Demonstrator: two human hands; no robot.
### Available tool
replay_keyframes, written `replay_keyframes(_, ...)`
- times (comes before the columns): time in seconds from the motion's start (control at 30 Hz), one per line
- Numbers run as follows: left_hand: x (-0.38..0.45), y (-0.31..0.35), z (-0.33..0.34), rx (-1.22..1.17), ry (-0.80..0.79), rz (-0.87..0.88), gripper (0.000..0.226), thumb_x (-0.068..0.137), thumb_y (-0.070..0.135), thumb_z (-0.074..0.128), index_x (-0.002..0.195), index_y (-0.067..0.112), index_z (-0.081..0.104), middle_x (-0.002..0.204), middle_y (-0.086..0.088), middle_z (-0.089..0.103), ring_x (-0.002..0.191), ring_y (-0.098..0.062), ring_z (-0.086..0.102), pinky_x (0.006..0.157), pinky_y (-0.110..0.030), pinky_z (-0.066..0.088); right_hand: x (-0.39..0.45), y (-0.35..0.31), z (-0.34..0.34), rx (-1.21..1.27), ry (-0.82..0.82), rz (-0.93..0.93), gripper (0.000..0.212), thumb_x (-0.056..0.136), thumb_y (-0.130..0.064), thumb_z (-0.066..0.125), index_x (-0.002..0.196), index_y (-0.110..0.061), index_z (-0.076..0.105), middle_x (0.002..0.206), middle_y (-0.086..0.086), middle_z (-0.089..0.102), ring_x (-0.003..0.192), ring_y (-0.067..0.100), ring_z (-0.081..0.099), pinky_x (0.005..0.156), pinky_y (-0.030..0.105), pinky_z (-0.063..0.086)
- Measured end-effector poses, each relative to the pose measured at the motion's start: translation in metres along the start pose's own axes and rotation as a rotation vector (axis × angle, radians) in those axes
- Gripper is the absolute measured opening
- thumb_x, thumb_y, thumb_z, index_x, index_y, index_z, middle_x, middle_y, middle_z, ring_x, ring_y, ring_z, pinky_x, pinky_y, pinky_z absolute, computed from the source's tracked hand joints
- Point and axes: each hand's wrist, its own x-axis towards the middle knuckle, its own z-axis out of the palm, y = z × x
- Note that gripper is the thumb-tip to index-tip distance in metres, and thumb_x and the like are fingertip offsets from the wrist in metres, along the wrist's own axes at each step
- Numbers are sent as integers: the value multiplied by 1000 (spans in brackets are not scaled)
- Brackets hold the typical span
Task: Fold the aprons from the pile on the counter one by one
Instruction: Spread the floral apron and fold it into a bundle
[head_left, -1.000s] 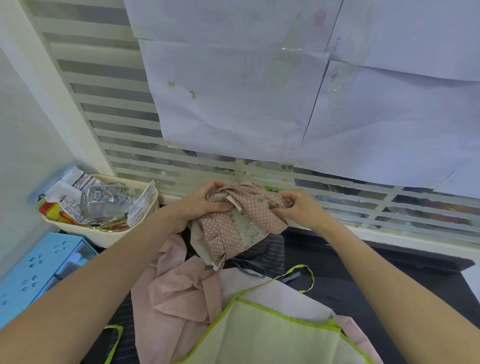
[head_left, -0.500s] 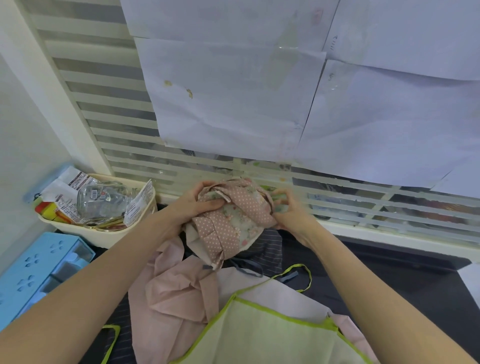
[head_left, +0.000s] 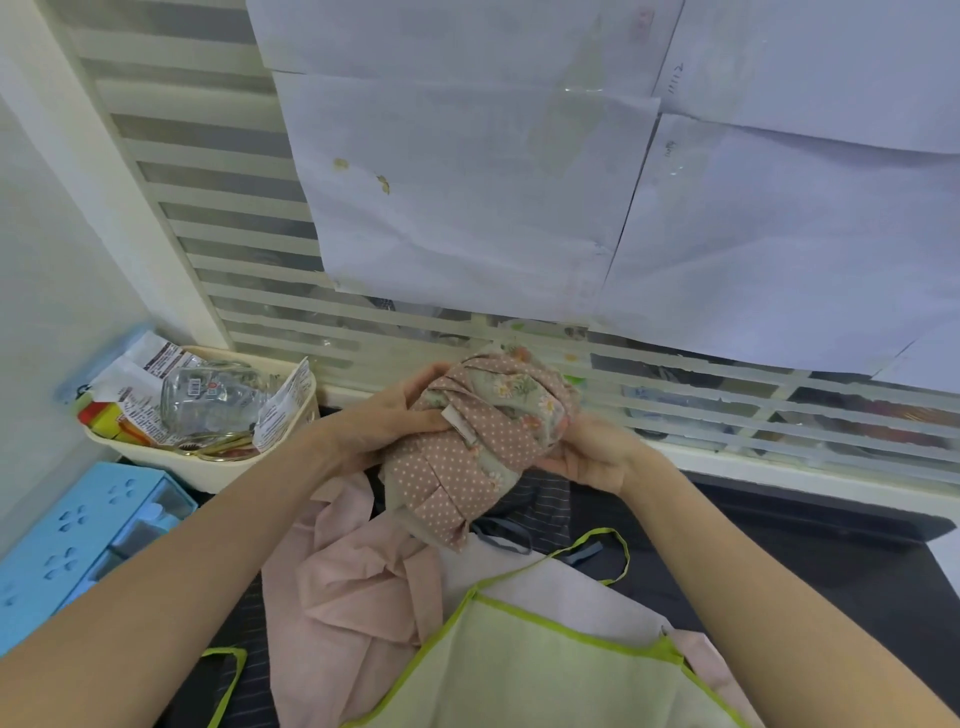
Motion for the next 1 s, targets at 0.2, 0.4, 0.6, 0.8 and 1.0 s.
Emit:
replay_keyframes(0.2, 3, 12, -5, 27, -16, 25, 96, 24, 43, 94, 110, 37, 53, 93, 8, 72, 85, -10, 69, 66, -23, 55, 2, -29, 2, 81, 71, -266, 17, 96, -6, 45, 101, -4, 61, 86, 7, 65, 68, 14, 62, 55, 23, 55)
replay_keyframes(0.4, 9, 20, -15, 291, -19, -50, 95, 30, 53, 90, 116, 32, 55, 108, 3, 67, 96, -13, 66, 73, -23, 53, -3, -35, -4, -766, 397, -351, 23, 84, 8, 56, 95, -12, 62, 90, 2, 63, 75, 11, 59, 59, 16, 49)
replay_keyframes(0.6, 11, 9, -26, 470, 226, -38, 54, 69, 21, 80, 114, 25, 50, 99, 7, 60, 84, -6, 57, 63, -15, 43, -6, -40, 6, -977, 134, -358, 27, 88, -10, 61, 114, -15, 60, 113, -7, 58, 106, 9, 54, 94, 23, 42)
replay_keyframes(0.8, 14, 10, -21, 732, 177, 18, 57, 71, 27, 81, 115, 31, 45, 106, 9, 56, 95, -8, 56, 78, -18, 44, 11, -31, 28, -1142, 188, -621, 11, 83, -22, 71, 89, -15, 64, 81, -10, 61, 72, 1, 54, 63, 7, 44)
replay_keyframes(1.0, 7, 20, -17, 731, 131, 11, 49, 77, 21, 75, 110, 38, 42, 101, 20, 52, 88, 2, 53, 71, -14, 43, 2, -36, 32, -883, 60, -405, 43, 83, -35, 68, 120, -22, 50, 114, -8, 53, 102, 10, 53, 92, 30, 45)
